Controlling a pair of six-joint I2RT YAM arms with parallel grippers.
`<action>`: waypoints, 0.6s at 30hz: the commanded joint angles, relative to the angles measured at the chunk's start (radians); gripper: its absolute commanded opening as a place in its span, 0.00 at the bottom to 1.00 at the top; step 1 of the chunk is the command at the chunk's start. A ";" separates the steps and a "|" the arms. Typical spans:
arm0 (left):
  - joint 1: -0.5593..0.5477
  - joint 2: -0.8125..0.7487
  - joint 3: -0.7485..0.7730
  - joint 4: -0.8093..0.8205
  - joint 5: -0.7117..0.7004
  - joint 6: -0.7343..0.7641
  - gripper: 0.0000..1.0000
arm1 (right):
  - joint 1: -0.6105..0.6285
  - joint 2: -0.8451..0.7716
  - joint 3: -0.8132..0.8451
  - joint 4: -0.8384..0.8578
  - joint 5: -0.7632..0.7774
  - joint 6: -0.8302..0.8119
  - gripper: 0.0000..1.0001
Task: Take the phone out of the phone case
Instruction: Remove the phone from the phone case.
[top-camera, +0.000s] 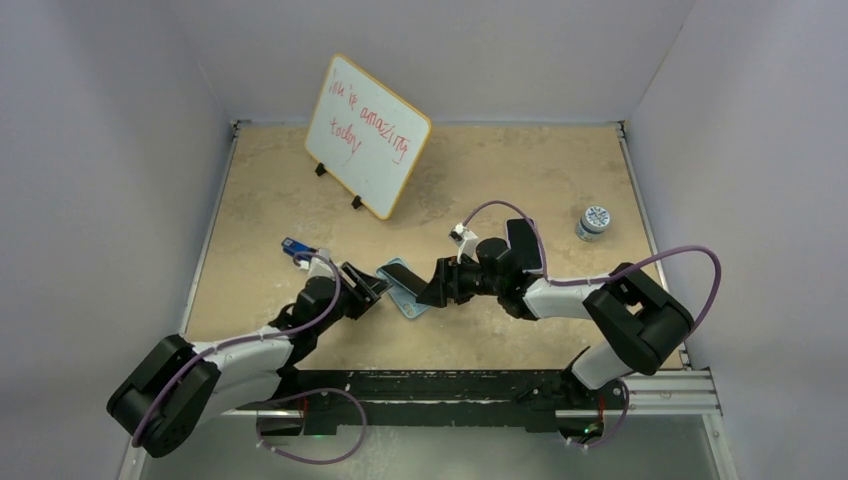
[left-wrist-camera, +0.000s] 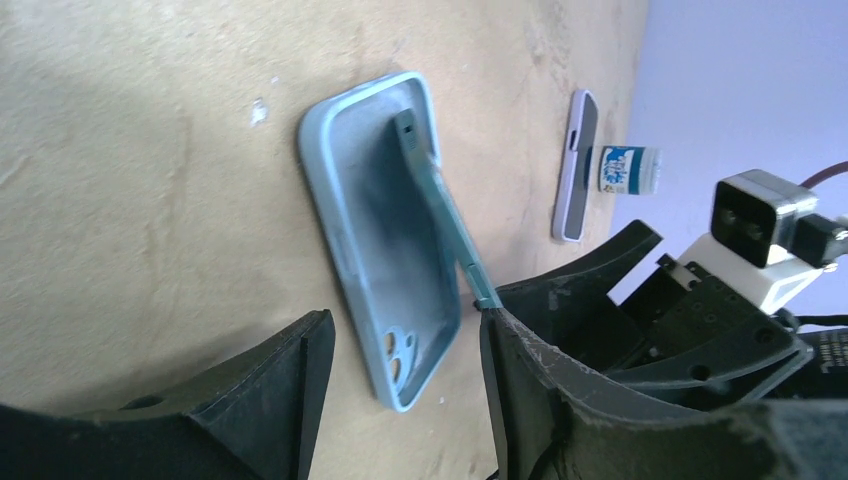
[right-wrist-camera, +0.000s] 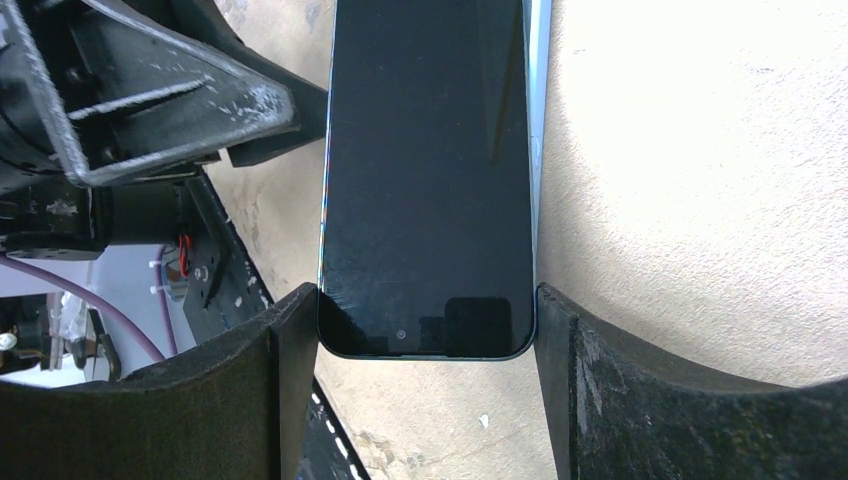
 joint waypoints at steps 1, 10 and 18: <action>-0.005 0.015 0.073 -0.002 -0.002 0.010 0.57 | -0.004 -0.007 0.030 -0.005 0.042 -0.023 0.00; -0.028 0.177 0.136 0.104 0.009 -0.011 0.54 | -0.003 -0.003 0.029 0.007 0.033 -0.023 0.00; -0.065 0.273 0.151 0.213 0.002 -0.058 0.44 | 0.013 -0.006 0.032 0.008 0.047 -0.038 0.00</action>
